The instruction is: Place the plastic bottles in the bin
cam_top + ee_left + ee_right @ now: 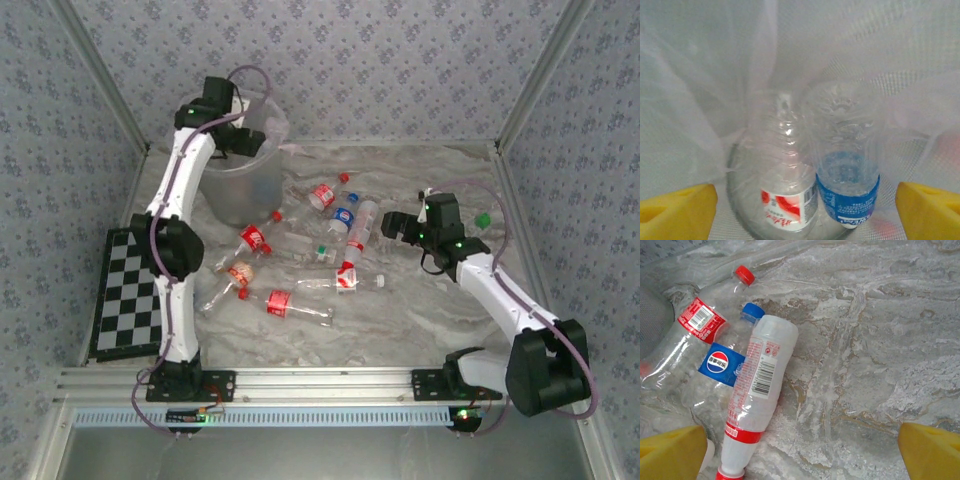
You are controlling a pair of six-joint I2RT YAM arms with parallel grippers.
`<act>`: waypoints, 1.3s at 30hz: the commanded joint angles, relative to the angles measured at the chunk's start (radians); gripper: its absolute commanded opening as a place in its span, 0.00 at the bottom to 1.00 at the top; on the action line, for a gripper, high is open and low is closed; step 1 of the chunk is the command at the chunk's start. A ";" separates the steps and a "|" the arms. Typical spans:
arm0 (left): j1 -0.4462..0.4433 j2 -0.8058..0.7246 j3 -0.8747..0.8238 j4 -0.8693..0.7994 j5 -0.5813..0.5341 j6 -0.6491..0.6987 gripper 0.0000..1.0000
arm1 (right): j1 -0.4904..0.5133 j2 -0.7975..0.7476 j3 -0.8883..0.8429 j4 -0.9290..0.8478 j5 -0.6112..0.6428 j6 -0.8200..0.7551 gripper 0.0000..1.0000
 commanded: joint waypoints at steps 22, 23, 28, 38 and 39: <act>-0.273 -1.024 -1.173 0.235 -0.030 -0.358 0.96 | 0.232 0.011 0.327 -0.538 -0.142 -0.308 0.92; -0.275 -1.050 -1.218 0.240 -0.025 -0.392 0.96 | 0.279 0.012 0.321 -0.548 -0.142 -0.368 0.92; -0.263 -1.167 -1.407 0.293 -0.049 -0.515 0.95 | 0.500 0.076 0.260 -0.518 -0.180 -0.601 0.92; -0.103 -1.251 -1.494 0.451 0.066 -0.659 0.94 | 0.755 0.312 0.268 -0.422 -0.115 -0.674 0.84; -0.098 -1.260 -1.496 0.464 0.066 -0.667 0.94 | 0.758 0.333 0.265 -0.391 -0.096 -0.670 0.84</act>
